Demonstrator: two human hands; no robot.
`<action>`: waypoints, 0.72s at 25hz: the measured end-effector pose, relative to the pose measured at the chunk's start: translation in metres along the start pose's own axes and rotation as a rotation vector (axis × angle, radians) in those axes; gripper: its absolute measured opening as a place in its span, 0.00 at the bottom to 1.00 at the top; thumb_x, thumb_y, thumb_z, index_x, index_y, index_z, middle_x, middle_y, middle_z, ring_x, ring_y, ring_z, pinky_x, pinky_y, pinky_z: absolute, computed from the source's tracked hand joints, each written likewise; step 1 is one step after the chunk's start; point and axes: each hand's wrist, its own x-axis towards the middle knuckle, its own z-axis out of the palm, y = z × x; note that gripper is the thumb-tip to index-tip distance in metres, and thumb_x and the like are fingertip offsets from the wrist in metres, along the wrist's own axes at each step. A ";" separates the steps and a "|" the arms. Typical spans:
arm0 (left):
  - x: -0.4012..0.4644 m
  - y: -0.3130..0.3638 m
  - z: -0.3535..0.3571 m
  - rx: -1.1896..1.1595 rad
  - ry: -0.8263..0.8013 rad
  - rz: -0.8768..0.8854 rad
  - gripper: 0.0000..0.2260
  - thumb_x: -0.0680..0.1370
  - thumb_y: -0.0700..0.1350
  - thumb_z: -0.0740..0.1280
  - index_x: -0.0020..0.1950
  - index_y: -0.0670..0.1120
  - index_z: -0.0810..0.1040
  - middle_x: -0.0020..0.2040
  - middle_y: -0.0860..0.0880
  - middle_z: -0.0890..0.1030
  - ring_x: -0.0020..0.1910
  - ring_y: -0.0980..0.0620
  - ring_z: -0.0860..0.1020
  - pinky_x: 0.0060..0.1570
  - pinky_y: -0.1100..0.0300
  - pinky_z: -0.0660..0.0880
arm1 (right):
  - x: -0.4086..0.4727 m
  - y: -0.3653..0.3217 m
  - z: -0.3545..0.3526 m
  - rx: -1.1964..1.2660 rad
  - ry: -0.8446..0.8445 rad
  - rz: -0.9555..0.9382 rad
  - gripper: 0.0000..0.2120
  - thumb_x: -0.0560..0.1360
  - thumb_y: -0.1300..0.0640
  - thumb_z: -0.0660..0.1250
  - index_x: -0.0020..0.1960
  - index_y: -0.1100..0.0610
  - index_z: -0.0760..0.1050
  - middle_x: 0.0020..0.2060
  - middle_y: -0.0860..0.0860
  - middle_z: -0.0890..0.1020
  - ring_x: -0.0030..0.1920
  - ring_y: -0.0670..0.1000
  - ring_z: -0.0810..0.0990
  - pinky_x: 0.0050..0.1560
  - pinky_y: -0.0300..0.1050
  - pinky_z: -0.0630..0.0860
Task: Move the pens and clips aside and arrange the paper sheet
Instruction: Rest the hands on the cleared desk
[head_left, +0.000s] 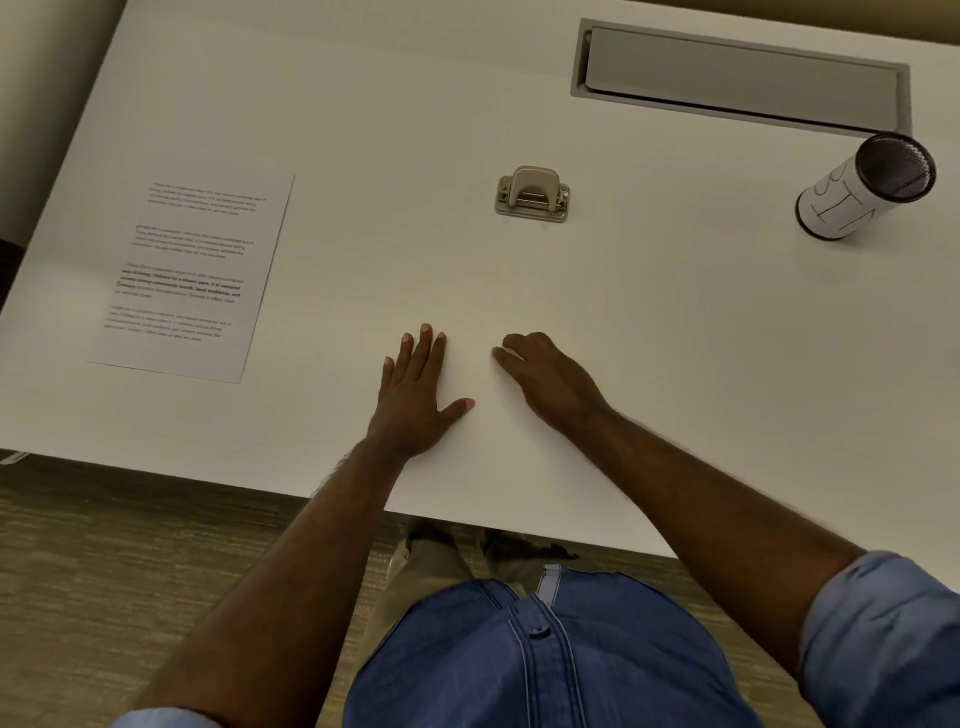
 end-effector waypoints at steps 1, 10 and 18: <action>0.000 0.000 -0.002 -0.022 -0.007 -0.002 0.40 0.76 0.60 0.62 0.78 0.48 0.41 0.79 0.49 0.39 0.77 0.48 0.37 0.74 0.47 0.40 | 0.003 -0.003 -0.002 -0.074 0.003 -0.032 0.13 0.80 0.56 0.53 0.60 0.56 0.70 0.57 0.54 0.74 0.57 0.54 0.72 0.53 0.51 0.74; -0.018 -0.006 -0.017 -0.359 0.226 -0.041 0.36 0.76 0.50 0.68 0.77 0.50 0.51 0.79 0.48 0.51 0.76 0.56 0.50 0.75 0.44 0.54 | 0.019 -0.023 -0.011 -0.389 -0.138 -0.127 0.15 0.67 0.75 0.57 0.31 0.60 0.55 0.36 0.57 0.68 0.39 0.56 0.69 0.32 0.45 0.62; -0.028 0.005 -0.014 -0.350 0.246 -0.023 0.36 0.76 0.47 0.68 0.77 0.46 0.50 0.79 0.46 0.54 0.77 0.49 0.52 0.74 0.42 0.56 | 0.028 -0.018 -0.007 -0.306 -0.061 -0.093 0.10 0.67 0.76 0.57 0.37 0.61 0.67 0.41 0.61 0.76 0.43 0.58 0.74 0.34 0.46 0.64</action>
